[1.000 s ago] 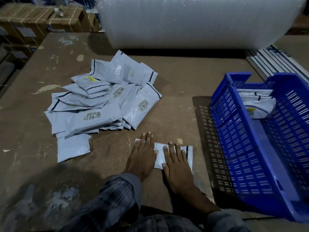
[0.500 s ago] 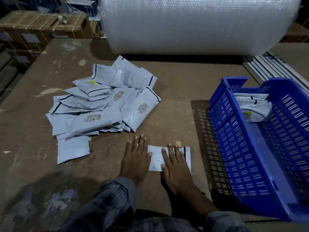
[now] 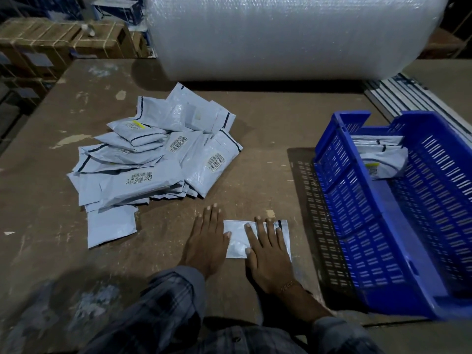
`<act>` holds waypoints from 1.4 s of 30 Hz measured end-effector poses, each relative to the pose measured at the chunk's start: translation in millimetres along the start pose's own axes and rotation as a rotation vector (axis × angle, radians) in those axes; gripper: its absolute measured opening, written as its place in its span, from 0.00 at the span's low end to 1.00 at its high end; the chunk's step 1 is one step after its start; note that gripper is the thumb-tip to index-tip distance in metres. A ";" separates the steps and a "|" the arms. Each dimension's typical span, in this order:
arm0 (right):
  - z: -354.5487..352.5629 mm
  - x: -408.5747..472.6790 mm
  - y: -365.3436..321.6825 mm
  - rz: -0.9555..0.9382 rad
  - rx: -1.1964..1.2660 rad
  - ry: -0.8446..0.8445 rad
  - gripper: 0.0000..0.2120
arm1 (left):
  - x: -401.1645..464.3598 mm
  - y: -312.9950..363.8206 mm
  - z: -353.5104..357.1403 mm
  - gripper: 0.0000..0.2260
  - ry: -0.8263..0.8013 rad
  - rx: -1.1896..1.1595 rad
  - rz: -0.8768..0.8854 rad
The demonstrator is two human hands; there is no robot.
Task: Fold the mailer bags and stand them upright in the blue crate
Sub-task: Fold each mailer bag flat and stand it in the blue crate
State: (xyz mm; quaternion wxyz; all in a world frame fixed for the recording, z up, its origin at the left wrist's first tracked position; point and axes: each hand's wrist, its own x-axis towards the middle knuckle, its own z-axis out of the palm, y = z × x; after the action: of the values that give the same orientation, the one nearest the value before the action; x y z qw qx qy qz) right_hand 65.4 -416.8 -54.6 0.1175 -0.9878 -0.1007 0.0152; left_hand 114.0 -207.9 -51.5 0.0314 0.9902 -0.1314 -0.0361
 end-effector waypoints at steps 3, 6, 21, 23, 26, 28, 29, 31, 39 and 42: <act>-4.0 9.3 -1.4 0.038 -0.034 -0.015 0.30 | -10.2 -2.2 1.1 0.30 -0.016 0.008 0.195; -8.1 10.6 -4.4 0.059 -0.050 -0.038 0.30 | -10.8 -18.3 -0.5 0.29 -0.036 0.030 0.242; -4.3 11.0 -21.6 0.108 -0.066 -0.078 0.32 | -9.3 -18.3 -9.0 0.32 -0.076 -0.014 0.175; -10.3 0.2 -25.8 0.091 -0.045 -0.087 0.32 | -8.6 -17.9 -11.8 0.33 -0.107 0.012 0.135; -28.0 7.1 -26.0 0.055 -0.140 -0.121 0.35 | -7.0 -21.3 -10.8 0.34 -0.103 0.002 0.152; -43.5 21.7 -21.3 0.068 -0.155 -0.116 0.40 | -5.0 -27.8 -15.1 0.35 -0.062 -0.068 0.176; -51.8 30.6 -18.4 0.090 -0.120 -0.128 0.43 | -4.2 -31.8 -17.4 0.35 -0.034 -0.110 0.199; -65.8 43.8 -16.6 0.088 -0.071 -0.152 0.36 | -4.2 -38.0 -27.6 0.24 0.036 -0.242 0.240; -75.8 47.8 -4.9 0.005 -0.085 -0.078 0.22 | 5.9 -36.0 -61.6 0.31 -0.023 -0.383 0.185; -69.3 46.0 -2.9 0.012 -0.008 -0.159 0.28 | 0.3 -39.7 -52.1 0.34 -0.052 -0.365 0.119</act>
State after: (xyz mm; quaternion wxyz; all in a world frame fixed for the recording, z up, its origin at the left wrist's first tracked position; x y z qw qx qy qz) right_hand 113.6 -420.6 13.2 0.1053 -0.9845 -0.1038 0.0942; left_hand 128.7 -167.0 -2.6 0.2090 0.9573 -0.1816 -0.0831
